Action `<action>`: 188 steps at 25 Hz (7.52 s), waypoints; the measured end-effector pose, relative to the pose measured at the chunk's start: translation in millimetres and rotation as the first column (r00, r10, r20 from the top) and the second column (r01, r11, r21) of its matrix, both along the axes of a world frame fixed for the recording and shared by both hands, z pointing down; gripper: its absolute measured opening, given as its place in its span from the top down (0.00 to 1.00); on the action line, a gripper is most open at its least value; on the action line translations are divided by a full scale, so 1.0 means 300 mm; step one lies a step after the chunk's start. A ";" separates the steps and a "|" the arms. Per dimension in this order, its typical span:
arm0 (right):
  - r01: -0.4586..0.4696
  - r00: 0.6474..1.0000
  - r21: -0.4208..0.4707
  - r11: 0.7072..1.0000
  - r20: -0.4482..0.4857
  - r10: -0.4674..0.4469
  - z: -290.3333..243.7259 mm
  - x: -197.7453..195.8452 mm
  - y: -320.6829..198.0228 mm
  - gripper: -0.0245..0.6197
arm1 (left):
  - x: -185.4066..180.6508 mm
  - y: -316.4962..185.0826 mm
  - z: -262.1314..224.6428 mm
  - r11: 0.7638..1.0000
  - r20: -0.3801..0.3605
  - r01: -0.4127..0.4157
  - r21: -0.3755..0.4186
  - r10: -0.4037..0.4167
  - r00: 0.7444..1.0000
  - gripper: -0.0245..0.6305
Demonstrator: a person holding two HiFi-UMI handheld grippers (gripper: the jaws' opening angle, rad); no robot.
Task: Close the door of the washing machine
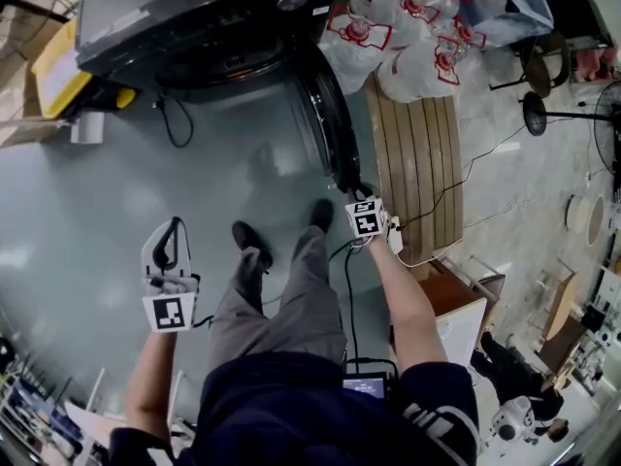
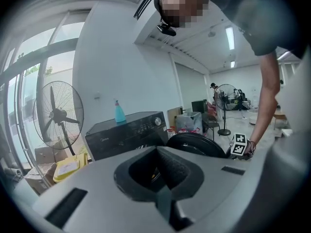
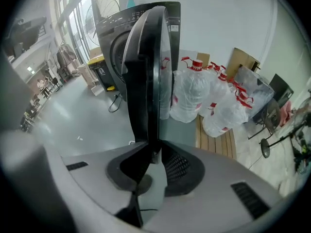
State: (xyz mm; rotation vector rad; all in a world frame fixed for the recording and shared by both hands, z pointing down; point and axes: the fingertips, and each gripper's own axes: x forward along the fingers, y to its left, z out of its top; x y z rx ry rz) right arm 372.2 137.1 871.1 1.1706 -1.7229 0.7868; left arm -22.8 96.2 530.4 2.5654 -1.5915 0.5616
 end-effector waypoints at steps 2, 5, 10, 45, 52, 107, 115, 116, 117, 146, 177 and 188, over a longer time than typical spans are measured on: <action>-0.029 1.000 -0.003 1.000 0.005 0.029 0.003 -0.057 0.016 0.83 | -0.030 0.002 0.009 1.000 -0.010 0.001 -0.003 -0.001 1.000 0.93; -0.058 0.998 -0.003 0.998 0.015 0.058 0.006 -0.149 0.028 0.82 | -0.087 0.004 0.014 1.000 -0.028 0.005 0.000 -0.005 1.000 0.93; -0.098 0.995 -0.022 0.995 0.023 0.099 0.017 -0.300 0.052 0.81 | -0.200 0.039 0.032 1.000 -0.056 0.023 -0.002 -0.023 0.998 0.93; -0.150 0.964 -0.109 0.983 0.205 0.169 0.063 -1.106 -0.140 0.71 | -0.624 0.032 0.050 0.981 -0.018 0.192 -0.026 -0.192 0.981 0.93; -0.182 0.945 -0.143 0.973 0.248 0.214 0.077 -1.190 -0.195 0.70 | -0.603 -0.048 0.042 0.971 0.017 0.238 -0.023 -0.238 0.971 0.93; -0.584 0.751 -0.116 0.804 0.301 0.589 0.051 -1.870 -1.075 0.67 | -1.341 -0.505 0.178 0.991 -0.009 0.097 -0.093 -0.098 0.995 0.93; -0.575 0.752 -0.128 0.808 0.308 0.583 0.047 -1.895 -1.159 0.67 | -1.366 -0.542 0.183 0.986 0.000 0.123 -0.109 -0.124 0.992 0.93; -0.572 0.755 -0.124 0.811 0.306 0.580 0.047 -1.896 -1.168 0.67 | -1.369 -0.546 0.184 0.986 -0.001 0.125 -0.106 -0.126 0.992 0.93; -0.569 0.758 -0.122 0.813 0.307 0.576 0.048 -1.899 -1.176 0.67 | -1.370 -0.550 0.186 0.986 -0.004 0.127 -0.105 -0.128 0.992 0.93; -0.175 0.937 0.014 0.984 0.310 0.163 0.045 -1.892 -1.222 0.91 | -1.388 -0.553 0.256 0.982 0.027 0.134 -0.137 -0.131 0.991 0.93; -0.058 0.963 -0.042 0.997 0.261 0.067 0.081 -1.934 -1.259 0.93 | -1.388 -0.608 0.311 0.978 0.027 0.133 -0.159 -0.131 0.991 0.93; -0.043 0.969 -0.061 0.997 0.242 0.056 0.095 -1.940 -1.283 0.93 | -1.403 -0.611 0.301 0.977 0.019 0.143 -0.159 -0.142 0.990 0.93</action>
